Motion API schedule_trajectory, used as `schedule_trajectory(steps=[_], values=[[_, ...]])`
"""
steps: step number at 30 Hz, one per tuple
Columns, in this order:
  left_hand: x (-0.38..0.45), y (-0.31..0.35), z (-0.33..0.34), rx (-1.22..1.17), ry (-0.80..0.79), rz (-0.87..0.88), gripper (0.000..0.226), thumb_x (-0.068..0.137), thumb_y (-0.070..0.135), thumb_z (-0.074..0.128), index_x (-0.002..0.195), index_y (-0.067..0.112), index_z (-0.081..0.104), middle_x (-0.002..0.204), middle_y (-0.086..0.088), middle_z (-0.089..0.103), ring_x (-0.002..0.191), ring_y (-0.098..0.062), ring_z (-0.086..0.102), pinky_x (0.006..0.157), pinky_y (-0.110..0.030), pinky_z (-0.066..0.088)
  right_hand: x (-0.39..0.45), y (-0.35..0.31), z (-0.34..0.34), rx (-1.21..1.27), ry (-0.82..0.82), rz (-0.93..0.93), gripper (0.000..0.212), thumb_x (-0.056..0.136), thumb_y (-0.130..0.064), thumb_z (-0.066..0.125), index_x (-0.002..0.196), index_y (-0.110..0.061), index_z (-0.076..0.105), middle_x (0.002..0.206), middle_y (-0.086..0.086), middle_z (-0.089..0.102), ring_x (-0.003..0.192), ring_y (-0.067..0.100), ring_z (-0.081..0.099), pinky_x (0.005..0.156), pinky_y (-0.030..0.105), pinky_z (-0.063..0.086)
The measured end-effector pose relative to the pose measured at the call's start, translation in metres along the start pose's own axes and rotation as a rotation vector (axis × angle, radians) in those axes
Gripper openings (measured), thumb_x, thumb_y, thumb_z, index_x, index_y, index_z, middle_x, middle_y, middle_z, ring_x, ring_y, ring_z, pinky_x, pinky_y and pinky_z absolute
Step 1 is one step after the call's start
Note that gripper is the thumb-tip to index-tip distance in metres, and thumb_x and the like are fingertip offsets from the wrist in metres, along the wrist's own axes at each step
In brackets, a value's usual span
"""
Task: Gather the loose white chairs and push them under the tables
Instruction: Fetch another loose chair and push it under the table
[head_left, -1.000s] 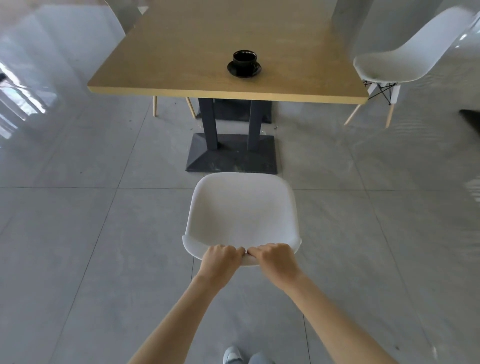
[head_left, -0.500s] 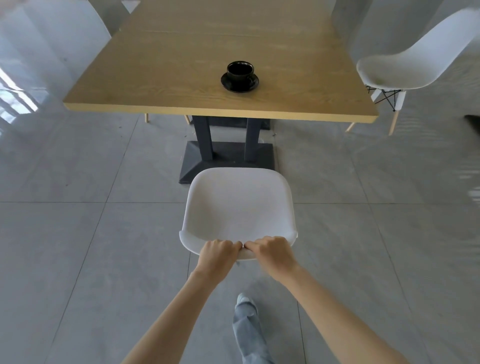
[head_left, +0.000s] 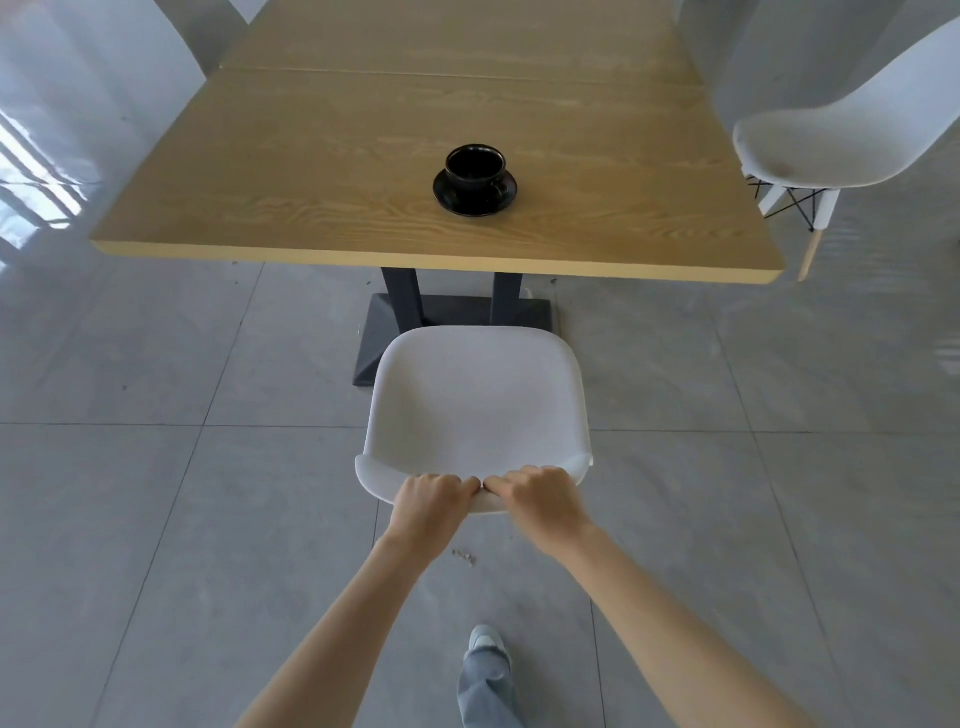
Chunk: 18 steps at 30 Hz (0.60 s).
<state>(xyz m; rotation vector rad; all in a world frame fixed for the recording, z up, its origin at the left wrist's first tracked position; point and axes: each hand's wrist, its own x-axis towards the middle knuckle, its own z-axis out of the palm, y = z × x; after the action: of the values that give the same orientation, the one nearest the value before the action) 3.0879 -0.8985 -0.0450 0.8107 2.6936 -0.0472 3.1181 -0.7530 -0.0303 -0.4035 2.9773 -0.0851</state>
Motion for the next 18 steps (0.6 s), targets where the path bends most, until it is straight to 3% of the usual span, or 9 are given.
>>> schedule_trajectory(steps=[5,8,12,14,15,18], values=[[0.019,-0.001,-0.015,-0.018,0.048,-0.01,0.023,0.077,0.003,0.061,0.096,0.016,0.066,0.08,-0.005,0.074,0.074,-0.029,0.07,0.061,-0.03,0.052,0.018,0.016,-0.006,-0.029,-0.038,-0.015,0.033,0.029,-0.018,0.088,0.052,-0.026,0.065,0.036,-0.007,0.059,0.031,0.009,0.056,0.032,0.011,0.038],[0.032,-0.003,-0.016,0.003,0.03,0.0,0.027,0.084,0.004,0.05,0.105,0.015,0.061,0.093,-0.007,0.073,0.085,-0.031,0.068,0.069,-0.032,0.05,0.028,0.024,-0.011,-0.048,-0.024,-0.018,0.034,0.029,-0.017,0.087,0.053,-0.027,0.066,0.037,-0.007,0.059,0.031,0.009,0.056,0.032,0.011,0.038],[0.043,-0.007,-0.028,0.001,0.094,0.005,0.02,0.074,0.01,0.067,0.092,0.018,0.068,0.077,-0.003,0.075,0.071,-0.026,0.071,0.059,-0.026,0.052,0.039,0.033,-0.009,-0.075,-0.041,-0.046,0.025,0.053,-0.012,0.08,0.07,-0.025,0.069,0.052,-0.005,0.069,0.047,0.013,0.065,0.042,0.018,0.046],[0.043,-0.008,-0.023,-0.026,0.057,0.012,0.023,0.081,0.008,0.057,0.101,0.016,0.065,0.088,-0.006,0.075,0.081,-0.029,0.07,0.067,-0.028,0.052,0.039,0.032,-0.01,-0.079,-0.027,-0.04,0.025,0.05,-0.012,0.08,0.068,-0.026,0.069,0.051,-0.006,0.068,0.045,0.012,0.065,0.04,0.017,0.046],[0.043,-0.009,-0.021,-0.035,0.035,0.014,0.025,0.083,0.006,0.052,0.104,0.015,0.063,0.093,-0.007,0.074,0.086,-0.031,0.069,0.07,-0.029,0.05,0.039,0.032,-0.01,-0.071,-0.04,-0.024,0.025,0.053,-0.01,0.078,0.071,-0.025,0.069,0.054,-0.005,0.07,0.049,0.014,0.066,0.043,0.019,0.048],[0.043,-0.01,-0.016,-0.064,0.066,0.0,0.026,0.082,0.003,0.051,0.102,0.013,0.064,0.092,-0.01,0.074,0.086,-0.033,0.068,0.069,-0.031,0.048,0.039,0.034,-0.005,0.023,-0.113,-0.031,0.028,0.082,0.0,0.05,0.104,-0.013,0.061,0.093,0.008,0.072,0.085,0.028,0.066,0.069,0.035,0.05]])
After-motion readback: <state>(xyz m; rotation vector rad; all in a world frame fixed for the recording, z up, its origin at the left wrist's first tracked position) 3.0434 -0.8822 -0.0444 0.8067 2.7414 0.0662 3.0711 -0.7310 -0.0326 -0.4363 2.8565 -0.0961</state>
